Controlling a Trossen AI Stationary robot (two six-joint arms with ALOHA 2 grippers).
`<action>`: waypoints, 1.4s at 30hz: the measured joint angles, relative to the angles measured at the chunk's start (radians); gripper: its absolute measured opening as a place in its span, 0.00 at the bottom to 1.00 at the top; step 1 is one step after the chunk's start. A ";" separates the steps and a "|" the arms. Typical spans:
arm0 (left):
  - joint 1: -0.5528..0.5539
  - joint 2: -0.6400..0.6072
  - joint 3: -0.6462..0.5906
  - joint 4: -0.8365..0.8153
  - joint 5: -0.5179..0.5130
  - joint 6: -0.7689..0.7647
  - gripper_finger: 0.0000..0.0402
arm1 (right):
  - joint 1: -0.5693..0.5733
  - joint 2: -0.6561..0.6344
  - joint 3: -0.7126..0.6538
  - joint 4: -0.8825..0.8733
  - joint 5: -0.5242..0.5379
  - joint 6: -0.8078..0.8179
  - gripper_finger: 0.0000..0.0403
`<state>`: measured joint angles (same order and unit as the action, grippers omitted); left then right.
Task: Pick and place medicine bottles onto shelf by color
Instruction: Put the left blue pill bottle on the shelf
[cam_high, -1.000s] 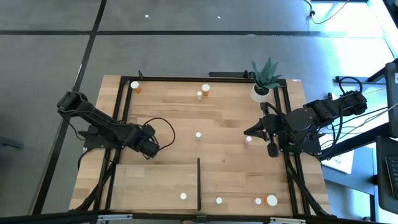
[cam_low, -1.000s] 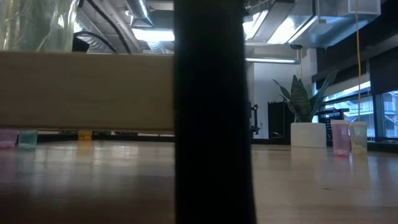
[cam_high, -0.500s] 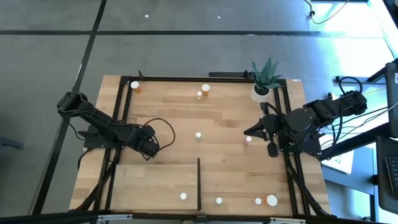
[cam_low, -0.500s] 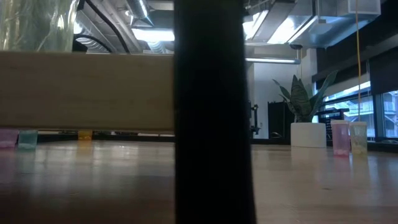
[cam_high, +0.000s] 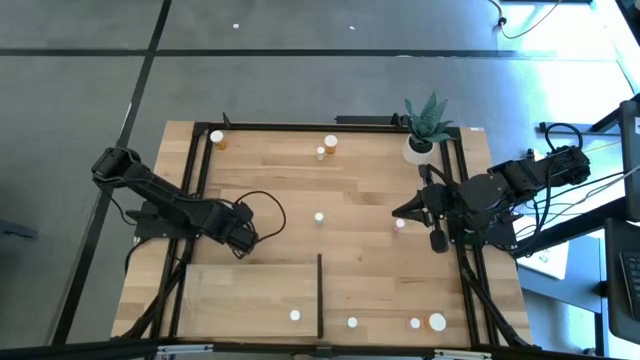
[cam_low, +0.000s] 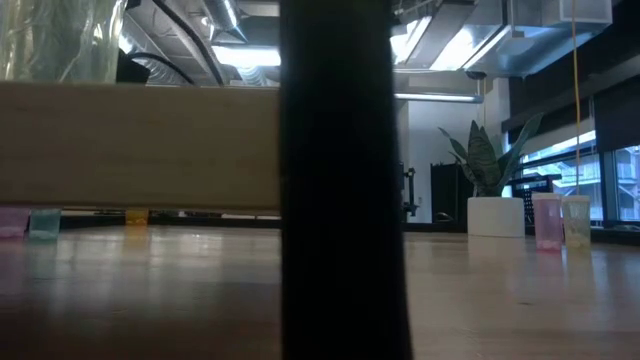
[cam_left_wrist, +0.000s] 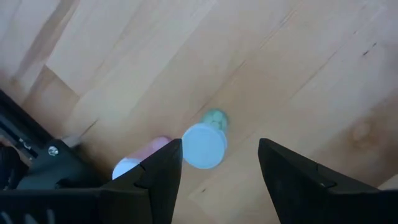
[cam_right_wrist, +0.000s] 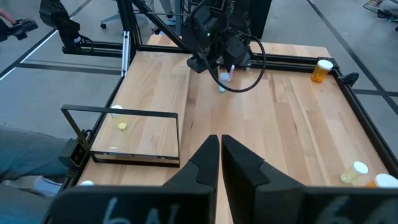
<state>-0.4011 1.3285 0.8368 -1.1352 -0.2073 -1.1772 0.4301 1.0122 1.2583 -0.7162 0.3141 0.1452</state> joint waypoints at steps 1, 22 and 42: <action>0.000 0.000 -0.001 0.000 0.000 -0.007 0.51 | 0.000 0.000 0.000 0.000 0.000 0.000 0.05; 0.000 -0.001 -0.102 0.090 -0.012 -0.044 0.51 | 0.000 0.000 0.000 0.000 0.001 -0.048 0.05; 0.000 0.000 -0.102 0.113 -0.038 -0.052 0.50 | 0.000 0.000 0.000 0.000 0.000 -0.046 0.05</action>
<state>-0.4011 1.3281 0.7345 -1.0218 -0.2452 -1.2293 0.4301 1.0122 1.2579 -0.7159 0.3141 0.0993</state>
